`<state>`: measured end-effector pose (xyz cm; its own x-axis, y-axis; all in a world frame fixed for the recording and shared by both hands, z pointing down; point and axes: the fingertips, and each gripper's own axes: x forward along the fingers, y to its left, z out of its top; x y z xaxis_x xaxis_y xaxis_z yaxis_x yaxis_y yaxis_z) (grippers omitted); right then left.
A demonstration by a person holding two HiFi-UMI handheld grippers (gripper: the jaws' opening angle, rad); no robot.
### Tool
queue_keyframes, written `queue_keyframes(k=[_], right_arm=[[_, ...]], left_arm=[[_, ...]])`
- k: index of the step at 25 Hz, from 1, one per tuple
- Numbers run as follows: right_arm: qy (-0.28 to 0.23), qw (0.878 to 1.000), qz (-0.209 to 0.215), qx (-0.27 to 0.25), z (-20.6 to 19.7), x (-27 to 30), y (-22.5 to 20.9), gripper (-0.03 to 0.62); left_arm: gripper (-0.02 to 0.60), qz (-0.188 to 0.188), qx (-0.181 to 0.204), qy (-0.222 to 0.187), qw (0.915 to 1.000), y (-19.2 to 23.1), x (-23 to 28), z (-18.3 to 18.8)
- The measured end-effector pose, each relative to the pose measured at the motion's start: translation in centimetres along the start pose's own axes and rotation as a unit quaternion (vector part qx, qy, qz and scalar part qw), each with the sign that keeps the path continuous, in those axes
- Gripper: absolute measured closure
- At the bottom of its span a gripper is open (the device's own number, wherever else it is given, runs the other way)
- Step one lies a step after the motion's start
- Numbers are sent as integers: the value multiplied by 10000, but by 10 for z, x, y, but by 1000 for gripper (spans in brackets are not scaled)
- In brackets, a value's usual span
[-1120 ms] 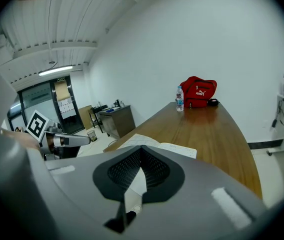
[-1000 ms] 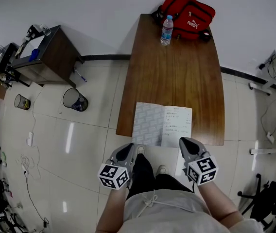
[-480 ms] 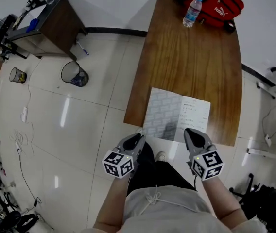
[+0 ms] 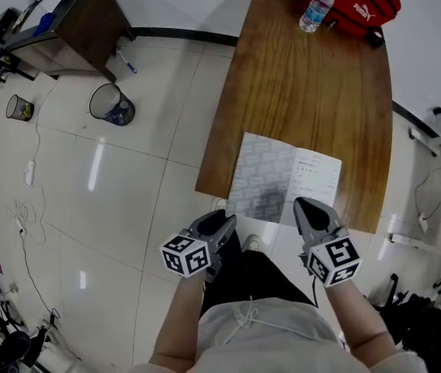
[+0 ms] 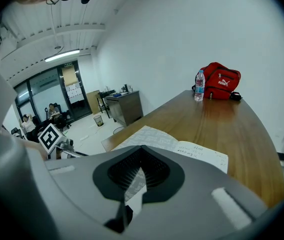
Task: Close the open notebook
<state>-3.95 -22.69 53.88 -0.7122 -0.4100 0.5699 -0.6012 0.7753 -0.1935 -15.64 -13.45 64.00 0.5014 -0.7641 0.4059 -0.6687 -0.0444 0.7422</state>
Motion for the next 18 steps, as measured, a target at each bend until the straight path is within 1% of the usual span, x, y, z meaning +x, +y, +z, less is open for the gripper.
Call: queue_keyframes(k=[3,5,8,10,11,12,14,18], right_arm=[[73,10000,-11,40,-7,2,1,588],[98,9999,-30,81,-12,4,1,588],[83,9999,-48,121,-14,3,1,588],[50,9999,-55,128,-11,1,2,588],[33,9999,-62,131,-9,0,3,588],[9,9999,-72,136,-8,-2,3,588],[-64,9998,-93,155,-4,-6,2,588],[-267,9993,-157,210,3,-21,0,588]], left_arm=[[422,-181,-309,-225,9991,1,-1,8],[422,-297,-422,-311,9982,0,0,13],[426,-295,-335,-239,9987,-1,1,15],[468,-276,-296,-181,9990,-3,-1,17],[500,-287,-315,-180,9989,-5,-2,18],[513,-308,-339,-187,9988,-8,-3,20],[527,-347,-329,-191,9987,-15,-5,24],[555,-424,-86,-191,9989,-38,-10,35]])
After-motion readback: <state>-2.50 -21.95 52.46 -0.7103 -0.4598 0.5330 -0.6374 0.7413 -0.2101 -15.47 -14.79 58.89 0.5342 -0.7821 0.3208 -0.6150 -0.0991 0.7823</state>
